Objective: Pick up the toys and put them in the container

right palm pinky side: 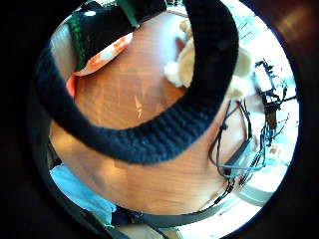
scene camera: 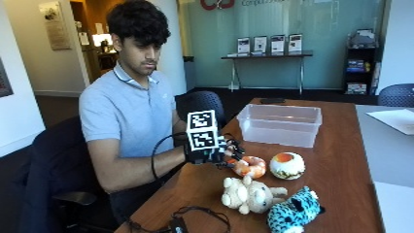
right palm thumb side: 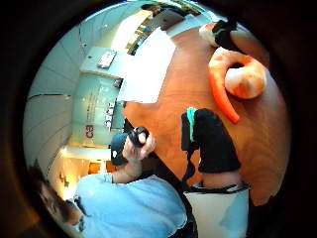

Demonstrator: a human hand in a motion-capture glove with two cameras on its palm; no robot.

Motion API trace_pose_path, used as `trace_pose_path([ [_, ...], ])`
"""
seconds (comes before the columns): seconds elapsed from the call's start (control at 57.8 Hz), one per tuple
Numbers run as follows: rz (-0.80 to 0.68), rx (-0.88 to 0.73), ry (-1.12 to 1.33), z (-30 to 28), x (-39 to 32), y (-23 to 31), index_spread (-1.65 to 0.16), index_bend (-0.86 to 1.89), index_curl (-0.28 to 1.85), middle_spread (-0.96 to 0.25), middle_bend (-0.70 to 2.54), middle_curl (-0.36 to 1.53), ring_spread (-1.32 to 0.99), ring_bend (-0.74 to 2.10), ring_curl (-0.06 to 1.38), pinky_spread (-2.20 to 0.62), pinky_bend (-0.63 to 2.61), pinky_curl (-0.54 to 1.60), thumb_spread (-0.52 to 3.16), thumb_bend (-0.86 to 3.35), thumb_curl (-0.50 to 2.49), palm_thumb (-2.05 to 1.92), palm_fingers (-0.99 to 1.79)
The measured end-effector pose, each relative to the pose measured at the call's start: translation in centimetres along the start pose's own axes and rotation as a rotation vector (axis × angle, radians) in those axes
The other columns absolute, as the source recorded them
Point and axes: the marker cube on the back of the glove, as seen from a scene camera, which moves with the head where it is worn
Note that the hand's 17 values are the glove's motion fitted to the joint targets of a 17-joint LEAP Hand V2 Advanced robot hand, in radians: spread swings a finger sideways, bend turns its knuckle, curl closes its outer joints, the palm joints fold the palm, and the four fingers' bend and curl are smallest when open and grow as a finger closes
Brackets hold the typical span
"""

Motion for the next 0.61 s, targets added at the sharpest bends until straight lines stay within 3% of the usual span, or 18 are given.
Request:
trace_pose_path([
  [0.104,0.027,-0.032,0.041,1.1,-0.3,-2.2,-0.2,0.2,0.1,-0.01,0.16,0.06,-0.07,0.23,0.07,-0.01,0.58,0.14,0.89,0.04,0.02,0.01,0.3],
  [0.225,0.081,-0.075,0.065,3.0,0.1,-4.8,-0.26,0.25,0.17,-0.01,0.14,0.08,-0.07,0.18,0.08,-0.01,0.72,0.19,1.25,0.04,0.06,-0.01,0.18],
  [0.467,0.141,-0.043,0.136,4.8,-0.2,-6.9,-0.31,0.31,0.26,0.01,0.15,0.12,-0.04,0.12,0.04,-0.03,1.18,0.31,1.57,0.13,0.16,0.12,0.04],
  [0.606,0.142,0.01,0.175,4.7,-0.4,-7.4,-0.32,0.29,0.27,0.01,0.19,0.16,-0.04,0.27,0.08,-0.07,1.25,0.32,1.66,0.27,0.23,0.28,0.21],
])
